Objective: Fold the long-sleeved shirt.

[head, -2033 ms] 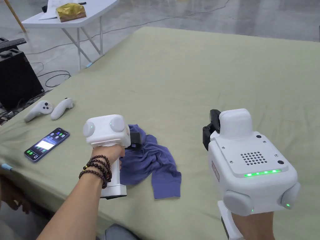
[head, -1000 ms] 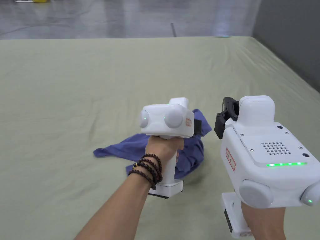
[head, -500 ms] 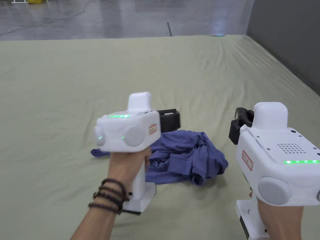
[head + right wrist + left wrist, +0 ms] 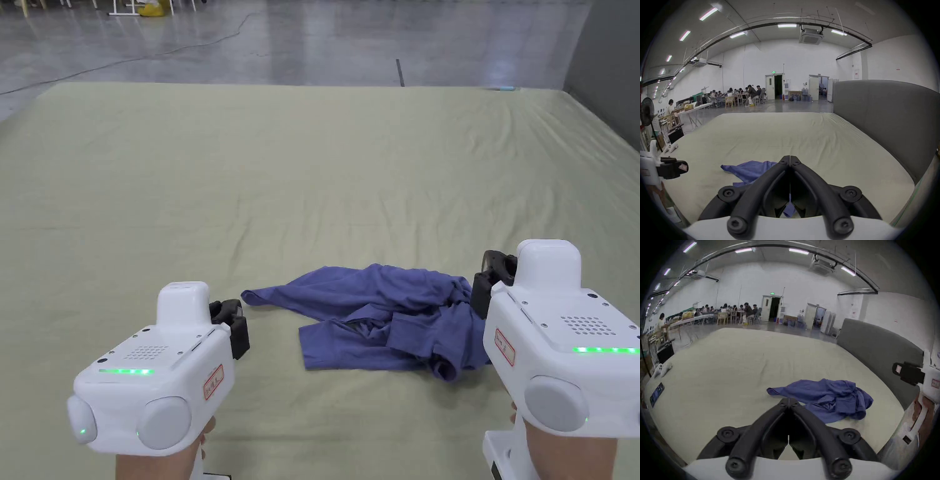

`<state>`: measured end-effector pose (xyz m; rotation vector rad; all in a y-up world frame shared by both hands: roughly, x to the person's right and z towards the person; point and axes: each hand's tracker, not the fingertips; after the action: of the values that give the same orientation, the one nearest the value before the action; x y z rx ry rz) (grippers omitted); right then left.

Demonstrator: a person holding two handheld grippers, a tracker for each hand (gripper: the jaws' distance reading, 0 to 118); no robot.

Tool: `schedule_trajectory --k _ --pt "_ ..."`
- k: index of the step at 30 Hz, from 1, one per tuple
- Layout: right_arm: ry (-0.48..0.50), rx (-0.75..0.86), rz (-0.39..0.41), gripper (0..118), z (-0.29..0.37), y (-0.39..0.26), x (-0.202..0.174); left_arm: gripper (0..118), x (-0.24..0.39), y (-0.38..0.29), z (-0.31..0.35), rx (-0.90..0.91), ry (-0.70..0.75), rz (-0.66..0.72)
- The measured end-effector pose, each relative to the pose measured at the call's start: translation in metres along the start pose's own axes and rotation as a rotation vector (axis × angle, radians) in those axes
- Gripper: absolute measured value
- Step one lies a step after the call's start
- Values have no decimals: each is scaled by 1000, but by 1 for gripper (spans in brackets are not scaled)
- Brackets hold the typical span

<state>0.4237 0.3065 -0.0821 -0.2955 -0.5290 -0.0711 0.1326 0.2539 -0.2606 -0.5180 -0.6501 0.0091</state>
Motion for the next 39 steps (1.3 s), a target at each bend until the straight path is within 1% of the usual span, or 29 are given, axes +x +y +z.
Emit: schedule_trajectory --k 2,5,6,7,8,9,10,11,14,16,17,18,19,20,21,22,23,24,25,27,29,30,31,32,33,34,35,36,39 --pt "0 4 3 2 0 1 -1 0 6 9 -5 -9 -12 -10" --pt "-4 -9 6 2 -3 1 1 2 9 27 -41 -99 -10 -33" --pt "-6 -12 5 2 -4 1 1 17 9 32 -58 -140 5 -64" --pt "-6 -16 1 2 -6 -1 2 44 4 38 -83 -170 -14 -84" --pt "-5 -22 -1 2 -8 -2 3 96 1 43 -105 -207 -8 -90" --pt "-6 -32 -1 2 -10 -3 4 116 -4 46 -133 -288 10 -108" --pt "-10 -42 -2 2 -12 -5 4 116 -7 49 -156 -336 11 -108" --pt "-12 -49 -3 2 -14 -7 5 115 -8 51 -177 -357 28 -128" --pt "-16 -76 -4 2 -19 -12 11 115 -13 49 -233 -512 75 -180" --pt "-32 -92 -2 2 -23 -14 14 114 -14 40 -260 -578 99 -178" --pt "-36 -103 -6 2 -24 -14 15 104 -17 34 -267 -614 115 -185" --pt "-36 -112 -9 2 -26 -15 17 85 -16 28 -273 -652 132 -192" --pt "-40 -122 -10 2 -27 -15 18 69 -14 24 -274 -652 126 -205" --pt "-47 -131 -8 2 -28 -16 19 47 -13 23 -271 -631 40 -160" --pt "-52 -143 -7 2 -30 -16 20 15 -10 24 -260 -605 59 -150" --pt "-63 -162 -11 2 -32 -16 20 6 -5 27 -256 -599 47 -161" --pt "-70 -179 -20 2 -35 -16 21 6 0 29 -248 -555 16 -195" --pt "-72 -197 -30 2 -37 -16 22 6 4 32 -239 -524 28 -230" --pt "-75 -212 -35 2 -38 -16 23 6 6 35 -232 -542 13 -237" --pt "-76 -274 -44 2 -45 -14 31 6 10 42 -216 -481 -20 -235" --pt "-85 -394 -104 2 -58 -14 44 6 9 50 -203 -449 -20 -219" --pt "-72 -443 -123 2 -66 -18 51 6 9 55 -198 -442 -26 -205" --pt "-42 -493 -118 4 -74 -24 58 6 9 59 -193 -434 -36 -196" --pt "-42 -533 -87 44 -82 -31 64 6 9 62 -189 -420 -46 -189" --pt "-46 -577 -79 96 -91 -38 67 6 13 65 -178 -409 -51 -185" --pt "-29 -636 -84 118 -99 -47 69 6 14 67 -174 -406 -51 -184" --pt "-12 -624 -105 118 -100 -54 70 6 16 69 -171 -401 -51 -189" --pt "-14 -601 -98 118 -111 -60 73 6 18 71 -169 -393 -52 -193" --pt "-66 -652 -52 117 -150 -76 73 6 19 75 -167 -389 -69 -183"
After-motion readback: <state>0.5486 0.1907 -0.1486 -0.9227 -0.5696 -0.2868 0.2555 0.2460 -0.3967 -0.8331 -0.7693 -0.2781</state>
